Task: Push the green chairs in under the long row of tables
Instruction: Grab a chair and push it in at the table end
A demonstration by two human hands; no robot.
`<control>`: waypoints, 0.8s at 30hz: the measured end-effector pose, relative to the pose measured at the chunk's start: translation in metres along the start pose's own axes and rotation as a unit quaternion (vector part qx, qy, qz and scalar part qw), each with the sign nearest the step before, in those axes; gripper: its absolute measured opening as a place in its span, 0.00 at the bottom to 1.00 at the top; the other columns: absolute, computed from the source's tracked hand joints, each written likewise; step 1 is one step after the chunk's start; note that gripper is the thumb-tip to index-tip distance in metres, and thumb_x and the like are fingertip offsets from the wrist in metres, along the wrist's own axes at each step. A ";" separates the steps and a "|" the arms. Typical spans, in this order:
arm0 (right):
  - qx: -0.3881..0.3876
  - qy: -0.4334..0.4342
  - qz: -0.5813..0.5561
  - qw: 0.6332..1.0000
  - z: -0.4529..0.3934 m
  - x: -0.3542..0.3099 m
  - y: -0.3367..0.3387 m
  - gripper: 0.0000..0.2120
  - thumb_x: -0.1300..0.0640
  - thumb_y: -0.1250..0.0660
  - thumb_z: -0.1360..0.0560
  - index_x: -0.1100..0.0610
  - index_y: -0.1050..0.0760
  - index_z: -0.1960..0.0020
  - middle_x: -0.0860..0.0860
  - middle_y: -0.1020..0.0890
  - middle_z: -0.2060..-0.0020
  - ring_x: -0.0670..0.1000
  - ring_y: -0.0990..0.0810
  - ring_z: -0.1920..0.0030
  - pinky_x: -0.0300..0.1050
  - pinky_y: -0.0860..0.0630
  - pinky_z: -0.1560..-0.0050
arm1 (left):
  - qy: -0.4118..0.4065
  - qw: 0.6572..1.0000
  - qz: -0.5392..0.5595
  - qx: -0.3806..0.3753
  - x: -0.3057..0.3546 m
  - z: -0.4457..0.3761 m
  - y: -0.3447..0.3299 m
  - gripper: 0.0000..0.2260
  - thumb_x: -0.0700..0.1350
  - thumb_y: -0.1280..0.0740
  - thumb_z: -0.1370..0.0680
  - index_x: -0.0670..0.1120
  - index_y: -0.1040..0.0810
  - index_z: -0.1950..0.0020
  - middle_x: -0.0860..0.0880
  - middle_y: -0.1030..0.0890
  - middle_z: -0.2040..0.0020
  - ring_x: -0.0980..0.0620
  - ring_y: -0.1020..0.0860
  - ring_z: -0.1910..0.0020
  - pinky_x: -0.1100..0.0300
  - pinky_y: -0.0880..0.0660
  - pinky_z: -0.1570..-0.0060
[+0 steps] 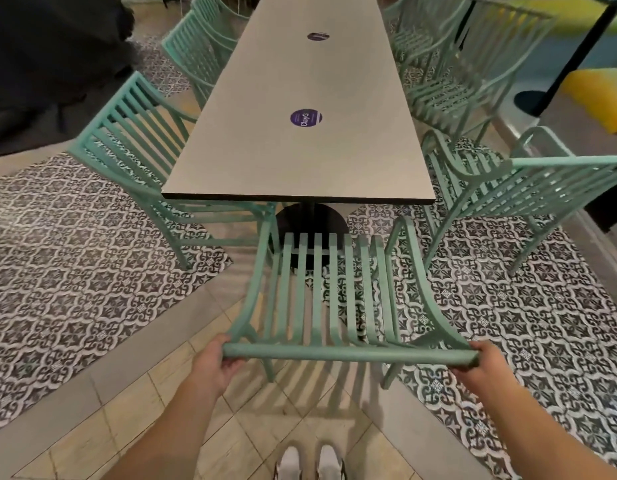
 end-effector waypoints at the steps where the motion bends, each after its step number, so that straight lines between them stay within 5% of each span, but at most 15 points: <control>1: -0.006 -0.002 -0.011 1.000 -0.001 0.000 -0.004 0.14 0.61 0.44 0.20 0.62 0.34 0.36 0.60 0.26 0.43 0.59 0.27 0.38 0.58 0.29 0.35 | 0.002 1.000 -0.002 0.004 0.003 -0.004 -0.001 0.18 0.39 0.36 0.20 0.35 0.31 0.32 0.35 0.24 0.48 0.39 0.24 0.45 0.46 0.26 0.49; 3: 0.005 -0.004 -0.017 1.000 -0.002 -0.002 -0.005 0.13 0.60 0.43 0.21 0.62 0.34 0.37 0.60 0.25 0.45 0.58 0.26 0.39 0.57 0.28 0.37 | 0.002 1.000 -0.004 0.004 0.007 -0.007 -0.005 0.18 0.39 0.36 0.21 0.35 0.31 0.32 0.34 0.24 0.43 0.40 0.24 0.48 0.46 0.25 0.50; 7: 0.000 -0.013 -0.017 1.000 -0.003 -0.007 -0.015 0.15 0.60 0.42 0.21 0.62 0.34 0.36 0.59 0.25 0.41 0.57 0.23 0.52 0.53 0.24 0.56 | -0.003 1.000 -0.006 -0.006 0.008 -0.003 -0.014 0.16 0.38 0.37 0.20 0.34 0.30 0.33 0.36 0.24 0.51 0.41 0.23 0.57 0.47 0.26 0.52; 13: -0.021 -0.013 -0.026 0.999 -0.001 -0.009 -0.032 0.13 0.59 0.43 0.20 0.63 0.35 0.37 0.60 0.27 0.42 0.57 0.25 0.54 0.53 0.27 0.63 | -0.001 1.000 -0.001 -0.006 0.019 -0.010 -0.016 0.15 0.38 0.37 0.20 0.34 0.29 0.35 0.36 0.24 0.52 0.39 0.23 0.50 0.46 0.26 0.49; 19: -0.016 -0.019 -0.043 0.999 -0.009 -0.008 -0.034 0.12 0.59 0.41 0.21 0.63 0.33 0.39 0.60 0.25 0.42 0.58 0.23 0.47 0.53 0.24 0.60 | 0.015 1.000 0.002 -0.016 0.024 -0.015 -0.017 0.12 0.38 0.36 0.21 0.35 0.28 0.39 0.35 0.23 0.50 0.40 0.22 0.53 0.45 0.19 0.62; 24: -0.012 -0.015 -0.042 0.999 -0.014 -0.009 -0.036 0.05 0.59 0.40 0.21 0.61 0.31 0.48 0.60 0.26 0.40 0.57 0.24 0.42 0.55 0.25 0.40 | 0.011 1.000 0.002 -0.018 0.025 -0.020 -0.018 0.15 0.38 0.37 0.20 0.34 0.29 0.36 0.35 0.23 0.49 0.42 0.22 0.54 0.48 0.24 0.55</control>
Point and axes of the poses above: each hand's wrist, its own z-axis away from the middle knuckle, its own y-axis out of the back of the hand, x = y × z, the point moved 9 cm from there along -z, towards the middle knuckle
